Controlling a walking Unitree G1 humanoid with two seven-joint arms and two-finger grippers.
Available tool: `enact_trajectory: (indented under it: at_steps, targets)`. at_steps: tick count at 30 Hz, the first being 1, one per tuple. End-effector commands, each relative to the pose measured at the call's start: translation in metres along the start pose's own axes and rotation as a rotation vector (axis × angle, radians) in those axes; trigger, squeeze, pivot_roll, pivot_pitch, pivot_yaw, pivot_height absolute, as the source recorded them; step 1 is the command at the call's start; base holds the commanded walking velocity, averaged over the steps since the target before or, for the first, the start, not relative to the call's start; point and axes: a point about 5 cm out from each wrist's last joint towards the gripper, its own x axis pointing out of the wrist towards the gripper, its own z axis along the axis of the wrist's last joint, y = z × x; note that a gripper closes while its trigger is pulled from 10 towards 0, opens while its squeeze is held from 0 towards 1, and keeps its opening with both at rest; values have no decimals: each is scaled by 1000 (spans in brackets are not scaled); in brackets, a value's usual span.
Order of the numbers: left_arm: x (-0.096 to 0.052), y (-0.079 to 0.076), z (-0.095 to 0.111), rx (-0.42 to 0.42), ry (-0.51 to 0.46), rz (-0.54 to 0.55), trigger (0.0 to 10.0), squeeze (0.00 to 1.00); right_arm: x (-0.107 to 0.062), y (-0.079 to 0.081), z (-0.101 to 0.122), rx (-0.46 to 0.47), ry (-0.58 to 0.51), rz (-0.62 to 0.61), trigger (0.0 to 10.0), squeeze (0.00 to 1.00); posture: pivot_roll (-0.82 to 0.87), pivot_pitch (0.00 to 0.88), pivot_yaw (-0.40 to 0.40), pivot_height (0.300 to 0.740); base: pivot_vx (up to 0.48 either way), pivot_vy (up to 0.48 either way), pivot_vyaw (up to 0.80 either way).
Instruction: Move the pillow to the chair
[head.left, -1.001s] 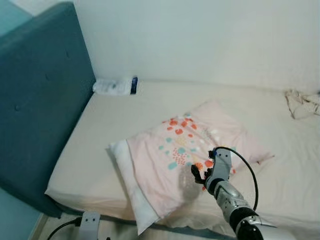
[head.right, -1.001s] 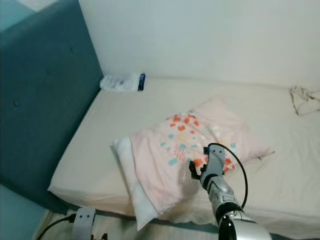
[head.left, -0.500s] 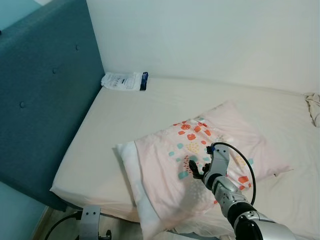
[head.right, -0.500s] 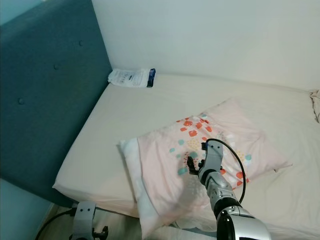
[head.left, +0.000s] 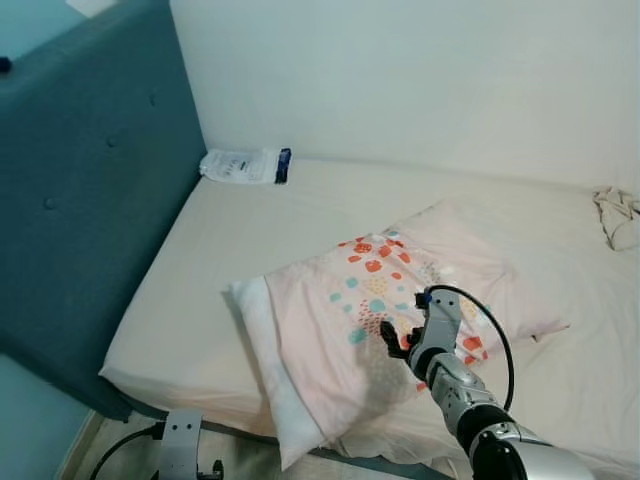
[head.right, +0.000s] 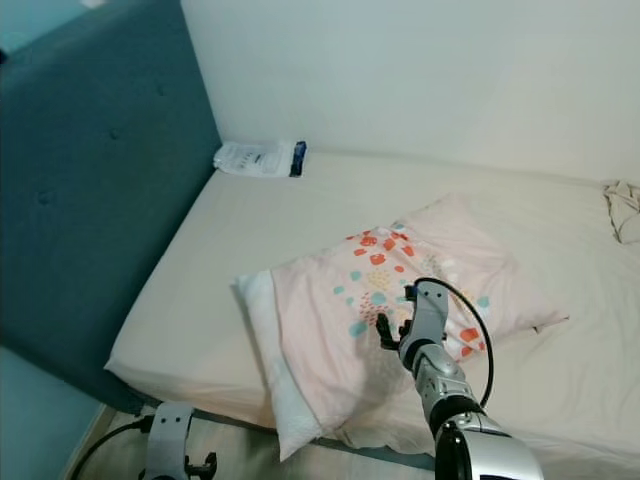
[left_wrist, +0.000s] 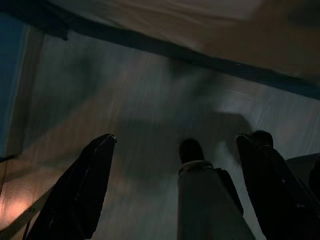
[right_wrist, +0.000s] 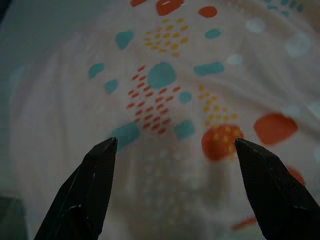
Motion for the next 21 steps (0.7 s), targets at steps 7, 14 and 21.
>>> enact_trajectory:
  at_steps: [7, 14, 21]
  targets:
    - [-2, 0, -7, 15, 27, -18, 10000, 0, -2, -1, -11, 12, 35, -4, 10000, 0, -127, 81, -8, 740, 0, 0, 0]
    - [-1, -3, -6, 26, 27, -46, 10000, 0, -3, -1, -11, 11, 36, -5, 10000, 0, -126, 80, -8, 740, 441, 0, 0]
    - [-1, -1, -6, -6, 33, -18, 10000, 0, -2, 0, -10, 9, 36, 0, 10000, 0, -125, 78, -10, 740, 176, 0, 0]
